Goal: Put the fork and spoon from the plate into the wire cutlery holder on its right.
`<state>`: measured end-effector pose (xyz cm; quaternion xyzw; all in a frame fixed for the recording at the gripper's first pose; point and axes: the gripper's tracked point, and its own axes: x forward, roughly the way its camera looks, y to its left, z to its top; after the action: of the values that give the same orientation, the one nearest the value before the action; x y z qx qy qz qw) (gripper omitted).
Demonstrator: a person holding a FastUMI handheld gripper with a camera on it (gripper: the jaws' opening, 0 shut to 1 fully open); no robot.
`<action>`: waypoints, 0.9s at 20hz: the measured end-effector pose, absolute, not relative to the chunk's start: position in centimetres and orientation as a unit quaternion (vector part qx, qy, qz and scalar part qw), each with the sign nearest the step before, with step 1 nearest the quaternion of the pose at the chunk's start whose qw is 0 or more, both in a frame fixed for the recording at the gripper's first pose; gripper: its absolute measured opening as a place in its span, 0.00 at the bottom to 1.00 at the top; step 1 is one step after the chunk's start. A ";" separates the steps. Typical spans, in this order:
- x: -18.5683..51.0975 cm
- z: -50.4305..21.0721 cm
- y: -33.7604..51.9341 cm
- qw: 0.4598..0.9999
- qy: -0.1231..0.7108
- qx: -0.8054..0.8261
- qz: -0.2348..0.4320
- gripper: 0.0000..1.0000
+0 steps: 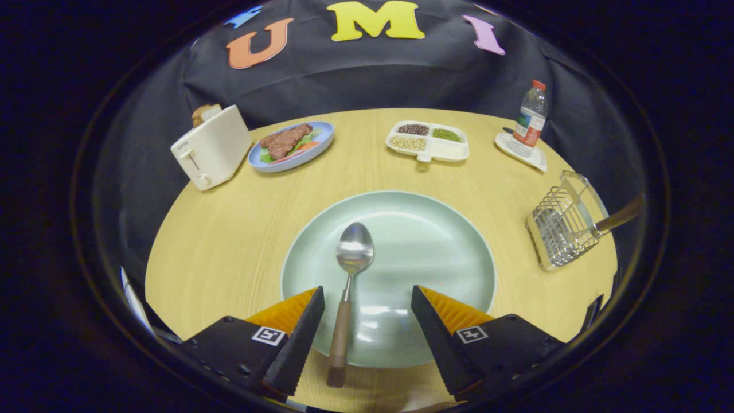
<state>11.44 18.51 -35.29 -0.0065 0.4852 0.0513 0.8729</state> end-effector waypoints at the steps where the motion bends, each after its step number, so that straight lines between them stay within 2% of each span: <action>1: 11.4 -35.4 18.8 0.871 0.488 -0.006 0.054 0.92; 2: 11.3 -35.5 19.4 0.869 0.492 -0.002 0.061 0.90; 5: 11.0 -36.3 20.3 0.854 0.515 -0.004 0.073 0.76; 9: 11.2 -36.5 20.4 0.850 0.522 -0.015 0.069 0.44; 10: 11.4 -36.7 20.3 0.851 0.521 -0.016 0.066 0.22; 12: 11.3 -36.7 20.5 0.851 0.520 -0.013 0.071 0.07; 14: 11.2 -36.6 20.5 0.852 0.518 -0.015 0.072 0.01; 18: 11.0 -36.0 20.2 0.855 0.513 -0.018 0.074 0.00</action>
<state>11.00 20.23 -35.98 -0.0175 0.5133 0.0736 0.8549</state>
